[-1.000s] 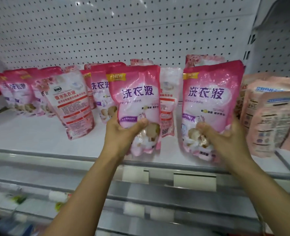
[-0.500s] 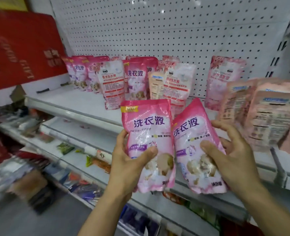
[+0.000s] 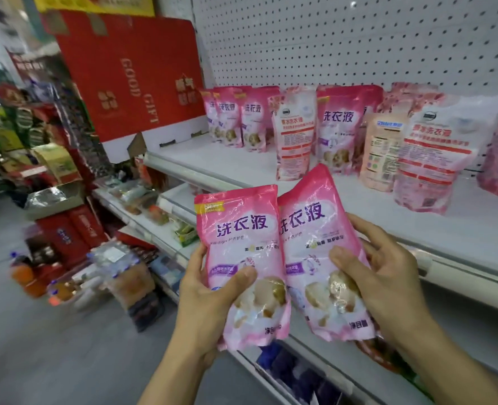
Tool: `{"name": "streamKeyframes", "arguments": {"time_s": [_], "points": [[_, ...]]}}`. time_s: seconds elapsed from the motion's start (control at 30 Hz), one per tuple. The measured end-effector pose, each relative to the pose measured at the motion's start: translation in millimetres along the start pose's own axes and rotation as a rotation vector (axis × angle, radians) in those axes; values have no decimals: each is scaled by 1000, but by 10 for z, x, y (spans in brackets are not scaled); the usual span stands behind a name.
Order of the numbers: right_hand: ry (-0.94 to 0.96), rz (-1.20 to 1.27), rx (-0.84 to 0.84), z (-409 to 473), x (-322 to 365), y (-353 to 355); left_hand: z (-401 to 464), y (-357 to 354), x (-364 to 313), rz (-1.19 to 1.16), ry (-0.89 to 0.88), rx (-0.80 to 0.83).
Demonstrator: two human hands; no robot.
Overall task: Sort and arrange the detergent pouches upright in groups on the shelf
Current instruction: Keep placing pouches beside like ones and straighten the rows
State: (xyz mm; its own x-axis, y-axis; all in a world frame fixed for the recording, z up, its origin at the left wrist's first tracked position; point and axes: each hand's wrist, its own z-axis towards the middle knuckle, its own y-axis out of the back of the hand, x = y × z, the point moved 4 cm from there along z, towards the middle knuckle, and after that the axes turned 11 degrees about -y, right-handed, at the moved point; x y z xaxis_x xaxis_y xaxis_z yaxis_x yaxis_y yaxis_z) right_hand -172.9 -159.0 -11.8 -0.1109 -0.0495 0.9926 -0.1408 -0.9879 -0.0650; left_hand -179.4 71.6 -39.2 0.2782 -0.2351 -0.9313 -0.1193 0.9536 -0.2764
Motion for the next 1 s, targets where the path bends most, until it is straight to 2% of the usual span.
{"name": "streamKeyframes", "arguments": {"time_s": [0.27, 0.43, 0.7, 0.8, 0.9, 1.0], "points": [[-69, 219, 19, 610, -244, -1606, 1052, 1536, -289, 87, -31, -18], [-90, 260, -3, 1008, -324, -2292, 1760, 2101, -337, 79, -29, 20], [-123, 323, 12, 1955, -377, -2741, 2989, 2269, -103, -17, -5, 75], [-168, 460, -22, 2451, -459, -2810, 3589, 2204, 52, -123, -4, 106], [-256, 642, 49, 2963, -413, -2908, 4221, 2047, 98, -220, -17, 158], [-262, 616, 84, 3434, -312, -2994, 4827, 1889, 141, -280, -16, 219]]}}
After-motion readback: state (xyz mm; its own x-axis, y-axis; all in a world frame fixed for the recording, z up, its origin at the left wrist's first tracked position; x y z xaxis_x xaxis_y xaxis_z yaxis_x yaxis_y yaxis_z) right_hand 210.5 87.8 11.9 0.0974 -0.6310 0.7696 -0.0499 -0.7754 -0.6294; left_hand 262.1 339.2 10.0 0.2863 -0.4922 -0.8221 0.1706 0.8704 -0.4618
